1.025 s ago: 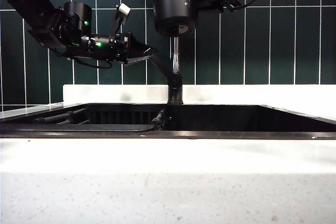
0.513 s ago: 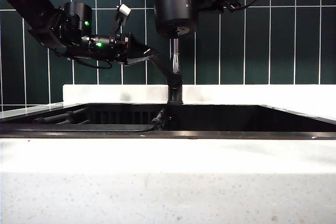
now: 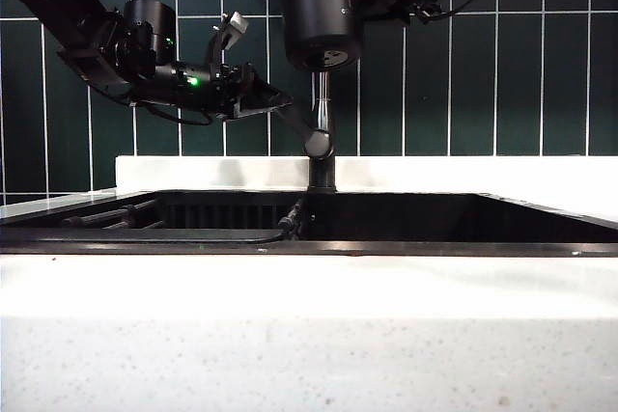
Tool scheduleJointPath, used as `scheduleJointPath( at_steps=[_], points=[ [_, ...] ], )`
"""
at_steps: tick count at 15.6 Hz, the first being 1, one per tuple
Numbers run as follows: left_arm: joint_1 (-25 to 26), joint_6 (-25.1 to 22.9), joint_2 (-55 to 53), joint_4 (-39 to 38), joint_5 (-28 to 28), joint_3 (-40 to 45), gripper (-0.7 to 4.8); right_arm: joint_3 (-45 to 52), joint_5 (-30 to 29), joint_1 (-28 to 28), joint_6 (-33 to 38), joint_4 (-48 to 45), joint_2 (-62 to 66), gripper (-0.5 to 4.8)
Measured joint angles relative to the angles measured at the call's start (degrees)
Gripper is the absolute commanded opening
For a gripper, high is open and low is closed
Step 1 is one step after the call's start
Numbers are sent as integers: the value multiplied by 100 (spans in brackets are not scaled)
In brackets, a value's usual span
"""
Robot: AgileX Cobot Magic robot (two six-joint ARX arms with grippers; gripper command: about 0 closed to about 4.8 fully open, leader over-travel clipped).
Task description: Pick up the mug next to the sink, go to the faucet to get some water, pour the water into the sink, and finally put the mug back to its place.
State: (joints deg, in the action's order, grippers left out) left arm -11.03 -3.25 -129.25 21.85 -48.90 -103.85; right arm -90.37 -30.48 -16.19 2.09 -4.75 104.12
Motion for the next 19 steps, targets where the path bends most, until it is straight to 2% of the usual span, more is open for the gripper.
scheduleJointPath(
  at_steps=[2, 5, 6, 7, 8, 10, 12, 14, 16, 18, 19],
  points=[
    [46, 227, 66, 24, -247, 15, 185, 0, -9, 81, -101, 52, -20, -2],
    [63, 905, 750, 131, -317, 13, 184, -4, 337, 490, -1003, 597, -271, -1],
    [52, 1298, 938, 144, -275, 11, 184, -4, 544, 608, -1346, 804, -321, -1],
    [72, 1998, 1198, 105, -83, 13, 184, -4, 1093, 758, -2041, 1202, -385, -1],
    [92, 2236, 1355, 72, -26, 13, 184, -2, 1565, 763, -2645, 1502, -422, -1],
    [79, 2304, 1633, -76, -33, 11, 184, 2, 2201, 704, -3744, 1871, -525, -1],
    [92, 2306, 1757, -372, -39, -7, 184, -2, 2621, 621, -4092, 1869, -553, -1],
    [175, 2076, 1773, -1180, -166, -15, 184, -2, 3012, 514, -4179, 1947, -551, -1],
    [192, 1458, 1773, -2232, -284, -13, 184, -4, 3390, 343, -4763, 2374, -553, -1],
    [184, 205, 1781, -3504, -323, -13, 184, 0, 3886, 170, -5836, 2898, -551, -1],
    [188, -284, 1786, -4072, -168, -11, 184, 0, 4240, 114, -6253, 2979, -551, -1]
  ],
)
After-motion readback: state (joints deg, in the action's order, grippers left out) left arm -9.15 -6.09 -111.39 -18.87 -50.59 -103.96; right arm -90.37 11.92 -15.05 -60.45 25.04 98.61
